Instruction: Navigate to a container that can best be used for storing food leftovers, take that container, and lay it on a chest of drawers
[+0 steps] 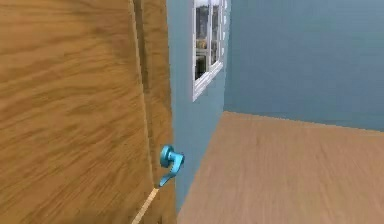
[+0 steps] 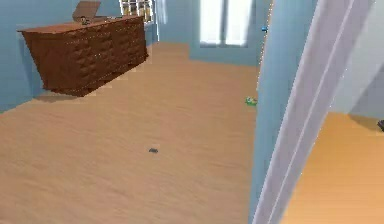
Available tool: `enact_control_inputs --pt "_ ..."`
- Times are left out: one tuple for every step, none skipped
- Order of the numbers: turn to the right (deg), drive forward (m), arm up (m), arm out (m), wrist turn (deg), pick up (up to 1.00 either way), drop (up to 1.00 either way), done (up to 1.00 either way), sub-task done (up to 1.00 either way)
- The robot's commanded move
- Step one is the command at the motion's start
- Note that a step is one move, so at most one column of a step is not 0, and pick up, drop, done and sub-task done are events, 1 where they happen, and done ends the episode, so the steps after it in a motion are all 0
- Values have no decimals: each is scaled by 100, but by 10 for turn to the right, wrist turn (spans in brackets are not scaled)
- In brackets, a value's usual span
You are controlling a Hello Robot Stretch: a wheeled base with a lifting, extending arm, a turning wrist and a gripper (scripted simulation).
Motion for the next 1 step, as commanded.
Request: enact_control_inputs --pt "450 0 0 0 0 0 0 0 0"
